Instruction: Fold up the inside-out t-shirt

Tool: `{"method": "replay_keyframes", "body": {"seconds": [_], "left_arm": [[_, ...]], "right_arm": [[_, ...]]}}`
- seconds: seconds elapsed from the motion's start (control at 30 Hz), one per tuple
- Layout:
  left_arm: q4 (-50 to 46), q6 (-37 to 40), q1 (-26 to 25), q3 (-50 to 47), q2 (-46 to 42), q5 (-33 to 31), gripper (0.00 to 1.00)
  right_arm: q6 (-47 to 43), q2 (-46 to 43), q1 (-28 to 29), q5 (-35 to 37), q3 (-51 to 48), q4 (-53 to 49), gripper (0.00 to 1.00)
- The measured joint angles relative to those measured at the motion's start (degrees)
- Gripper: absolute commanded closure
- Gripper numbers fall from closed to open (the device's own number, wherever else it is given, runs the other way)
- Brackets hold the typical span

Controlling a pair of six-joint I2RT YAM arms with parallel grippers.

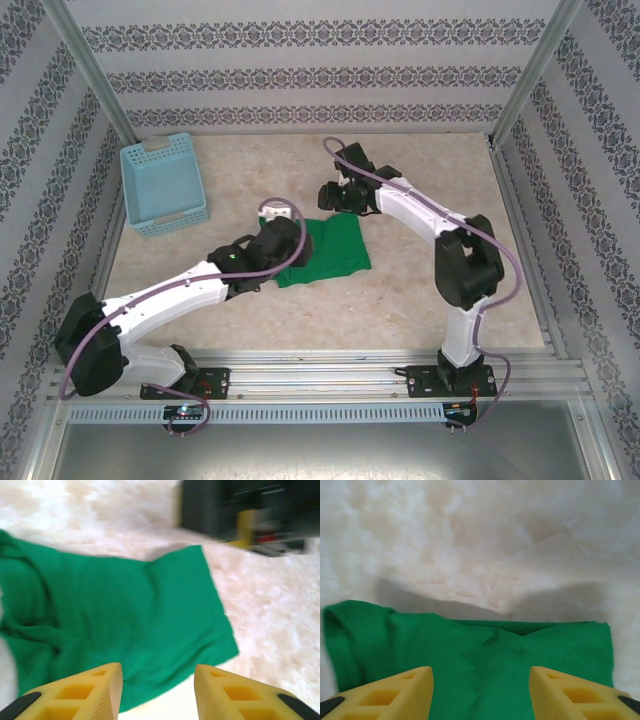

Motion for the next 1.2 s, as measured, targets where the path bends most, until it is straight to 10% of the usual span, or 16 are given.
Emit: {"method": "replay_keyframes", "body": {"seconds": [0.47,0.83,1.2], "left_arm": [[5.88,-6.73,9.09,-11.61,14.12,5.95,0.67],[4.83,-5.01,18.49,-15.67,5.31,6.51,0.67],[2.75,-3.63,12.35,-6.51,9.18,11.61,0.60]], "right_arm": [[1.70,6.16,-6.49,0.20,-7.76,3.39,0.52],[7.39,-15.34,-5.60,3.04,-34.34,7.54,0.52],[3.89,-13.33,0.37,6.82,-21.24,5.64,0.40]]}}
